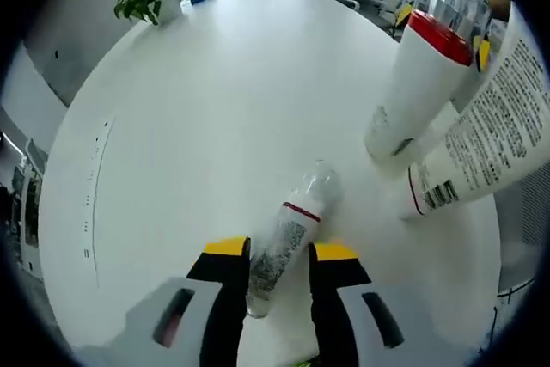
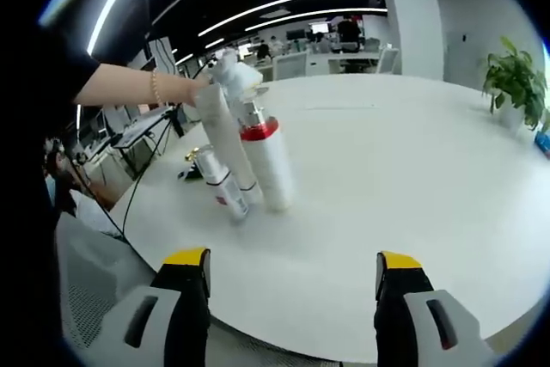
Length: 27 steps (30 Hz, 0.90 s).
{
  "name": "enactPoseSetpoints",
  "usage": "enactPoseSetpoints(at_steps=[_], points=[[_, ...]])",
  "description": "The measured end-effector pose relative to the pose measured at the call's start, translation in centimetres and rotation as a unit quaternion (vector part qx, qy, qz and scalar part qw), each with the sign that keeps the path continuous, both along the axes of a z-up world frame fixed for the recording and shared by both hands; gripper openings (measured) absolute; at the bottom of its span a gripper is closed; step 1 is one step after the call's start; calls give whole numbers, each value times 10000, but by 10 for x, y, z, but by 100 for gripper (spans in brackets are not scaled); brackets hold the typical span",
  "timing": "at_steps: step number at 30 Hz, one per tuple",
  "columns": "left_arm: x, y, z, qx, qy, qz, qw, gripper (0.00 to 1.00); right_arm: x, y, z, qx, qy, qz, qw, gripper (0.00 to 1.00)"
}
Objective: Arrange the skincare products in the storage area until every visible bottle or jar stands upright without overlapping.
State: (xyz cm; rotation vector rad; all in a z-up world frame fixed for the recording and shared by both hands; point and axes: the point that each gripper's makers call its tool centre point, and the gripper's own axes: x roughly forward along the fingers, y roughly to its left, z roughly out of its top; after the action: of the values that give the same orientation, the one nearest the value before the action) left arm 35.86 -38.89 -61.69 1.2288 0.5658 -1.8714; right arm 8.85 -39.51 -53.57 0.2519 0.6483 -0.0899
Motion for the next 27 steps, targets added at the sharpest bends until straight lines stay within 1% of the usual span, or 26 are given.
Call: enactPoseSetpoints(at_steps=[1,2,3,4,5,7,8,9,11,13,14,15,17,19,20,21,22,23,24,26,27], points=[[2,2,-2,8,-45,115,9999,24,0,0,0,2,3,1,10000,81],[-2,1,0,-60,178,190,9996,26,0,0,0,3,-1,3,10000,80],[3,0,0,-140,226,450,9986,26,0,0,0,4,0,7,10000,80],[5,1,0,-140,232,573,9980,26,0,0,-1,2,3,12,10000,80],[3,2,1,-149,323,659,9972,26,0,0,-1,-1,-3,24,10000,79],[1,3,1,-156,379,783,9961,25,1,1,1,-27,-60,69,10000,76],[2,4,1,-149,417,969,9943,25,2,2,2,-31,-82,97,9999,72],[-1,4,2,-130,477,1098,9927,25,3,4,3,-23,-111,132,9998,68],[-3,3,3,-190,557,1285,9900,25,5,4,4,-36,-174,186,9997,62],[-3,2,3,-222,610,1431,9876,25,6,3,4,-156,-195,209,9995,63],[-2,2,3,-270,594,1440,9874,25,6,-2,6,-380,-259,238,9987,66],[-4,2,3,-273,610,1558,9855,25,6,-5,10,-608,-376,292,9970,67],[-3,1,3,-270,597,1668,9838,25,6,-5,15,-699,-503,324,9958,65],[-6,1,4,-272,576,1720,9830,24,9,-8,25,-944,-763,407,9918,64],[-7,2,5,-271,559,1752,9826,24,10,-7,30,-884,-892,364,9914,66],[-8,2,5,-273,554,1776,9822,24,11,-10,34,-955,-1019,366,9895,66],[-7,2,5,-276,534,1810,9816,24,11,-18,41,-1310,-1170,376,9837,65],[-7,2,5,-284,510,1821,9815,24,9,-23,41,-1455,-1135,328,9823,59],[-5,3,5,-306,484,1865,9808,24,5,-28,38,-1371,-1063,243,9845,54],[2,2,5,-409,471,2215,9732,24,3,-35,40,-1269,-1152,107,9851,41],[5,2,5,-436,546,2325,9701,24,3,-41,43,-1191,-1253,-80,9849,42]])
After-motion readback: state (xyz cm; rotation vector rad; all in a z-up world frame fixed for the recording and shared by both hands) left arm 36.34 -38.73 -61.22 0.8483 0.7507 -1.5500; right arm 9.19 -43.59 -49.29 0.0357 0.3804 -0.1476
